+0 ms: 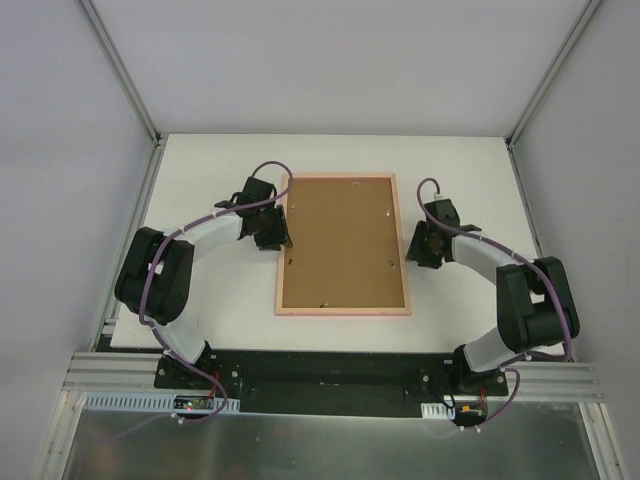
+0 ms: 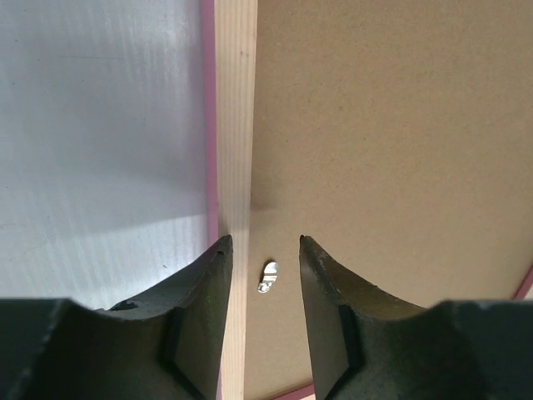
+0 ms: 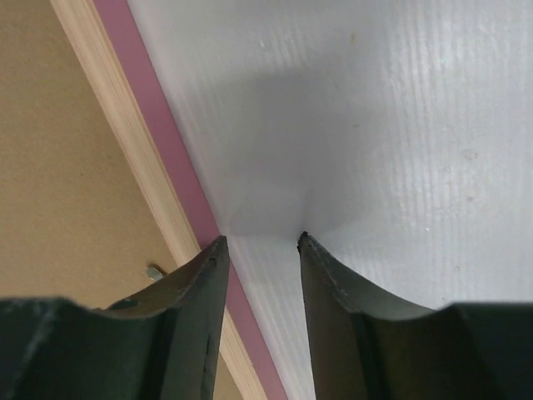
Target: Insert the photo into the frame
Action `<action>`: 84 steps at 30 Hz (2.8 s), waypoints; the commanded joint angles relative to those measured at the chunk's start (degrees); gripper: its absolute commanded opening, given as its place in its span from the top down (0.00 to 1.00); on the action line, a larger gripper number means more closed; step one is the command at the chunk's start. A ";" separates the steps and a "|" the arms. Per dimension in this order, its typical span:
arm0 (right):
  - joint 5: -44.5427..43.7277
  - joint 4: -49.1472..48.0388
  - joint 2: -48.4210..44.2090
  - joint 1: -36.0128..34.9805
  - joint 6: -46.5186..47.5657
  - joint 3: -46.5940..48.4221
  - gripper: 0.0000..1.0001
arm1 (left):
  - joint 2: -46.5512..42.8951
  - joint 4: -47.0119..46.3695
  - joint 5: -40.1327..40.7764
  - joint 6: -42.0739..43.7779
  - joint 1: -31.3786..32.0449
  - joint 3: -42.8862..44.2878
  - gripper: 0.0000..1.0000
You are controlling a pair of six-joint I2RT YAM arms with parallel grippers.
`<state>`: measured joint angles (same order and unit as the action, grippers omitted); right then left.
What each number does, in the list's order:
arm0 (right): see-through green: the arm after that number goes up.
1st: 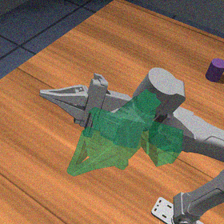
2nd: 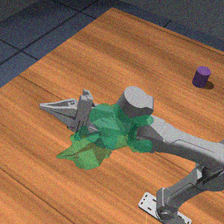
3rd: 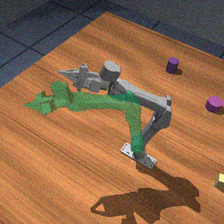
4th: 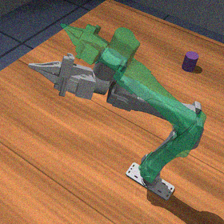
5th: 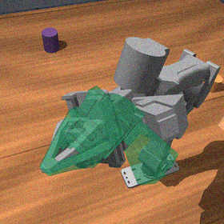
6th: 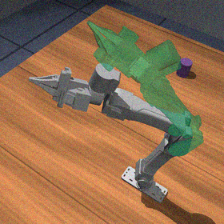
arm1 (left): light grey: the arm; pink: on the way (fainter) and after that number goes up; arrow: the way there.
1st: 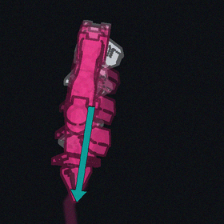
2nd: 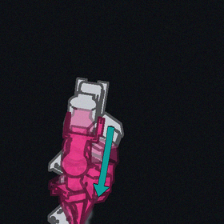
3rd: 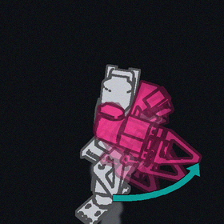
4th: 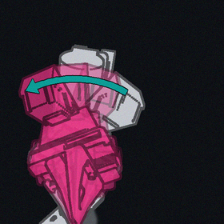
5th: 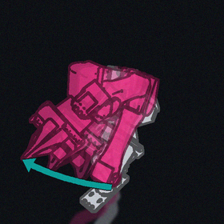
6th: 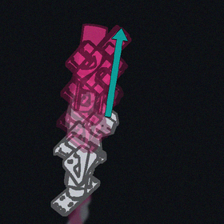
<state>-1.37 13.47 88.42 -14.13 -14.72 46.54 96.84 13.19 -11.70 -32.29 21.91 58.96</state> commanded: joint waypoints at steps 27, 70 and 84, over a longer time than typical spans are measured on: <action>-10.05 5.16 3.86 -12.68 3.47 3.11 0.38 | 1.78 3.51 5.20 2.24 -0.29 -0.51 0.83; -10.06 5.42 25.31 -6.96 1.71 30.27 0.34 | -0.24 5.79 5.03 2.94 -0.29 -2.27 0.94; -11.02 8.50 30.40 -6.35 1.89 36.69 0.50 | -0.42 6.23 4.59 3.11 -0.29 -2.09 0.94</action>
<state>-10.70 19.73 116.16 -20.56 -13.21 82.32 96.75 14.55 -8.01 -30.46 21.65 58.43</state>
